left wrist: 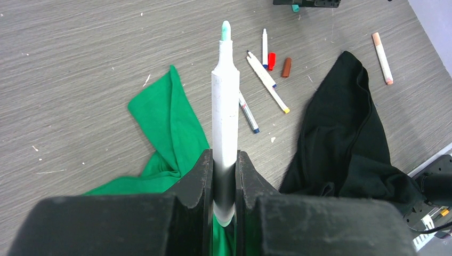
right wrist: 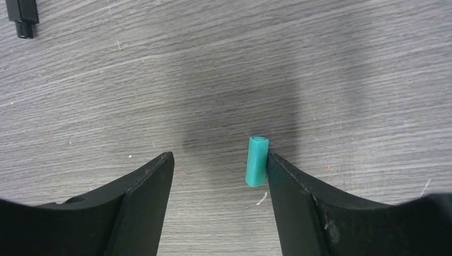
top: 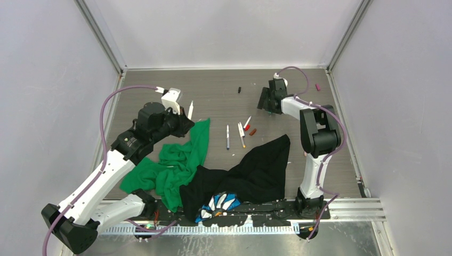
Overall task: Insert the pens into the pen caps
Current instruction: Insert the pen cap onto the pen.
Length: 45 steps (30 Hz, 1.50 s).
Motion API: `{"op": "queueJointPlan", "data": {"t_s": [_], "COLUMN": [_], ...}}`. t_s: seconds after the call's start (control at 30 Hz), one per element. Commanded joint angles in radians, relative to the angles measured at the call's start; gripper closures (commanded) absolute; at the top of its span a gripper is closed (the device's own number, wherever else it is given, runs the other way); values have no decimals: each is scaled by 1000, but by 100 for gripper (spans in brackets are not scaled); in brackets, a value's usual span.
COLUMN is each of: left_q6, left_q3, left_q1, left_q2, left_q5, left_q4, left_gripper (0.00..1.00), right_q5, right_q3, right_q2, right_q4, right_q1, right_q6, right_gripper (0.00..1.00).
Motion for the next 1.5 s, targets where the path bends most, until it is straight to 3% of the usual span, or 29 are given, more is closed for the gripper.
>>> {"op": "queueJointPlan", "data": {"t_s": [0.0,0.3,0.6,0.9,1.17,1.47], "left_q6": [22,18,19,17,16,3], "left_q3": [32,32,30,31,30,9], "left_q1": [-1,-2,-2,-2,-2,-2], "left_q2": [-5,-6,-9,-9,-18,-68], "left_q5": [1,4,2,3,-5,-80], "left_q4": [22,22,21,22,22,40], "left_gripper": [100,100,100,100,100,100], "right_q5": [49,115,116,126,161,8], "right_q3": [30,69,177,167,157,37], "right_q2": [6,32,114,106,72,-144], "right_q4": [-30,-119,-195,-220,-230,-199], "right_q1": [-4,-4,-3,-4,-3,-3], "right_q6": [-33,-116,-161,-181,-181,-138], "right_gripper": [33,54,64,73,99,100]}}
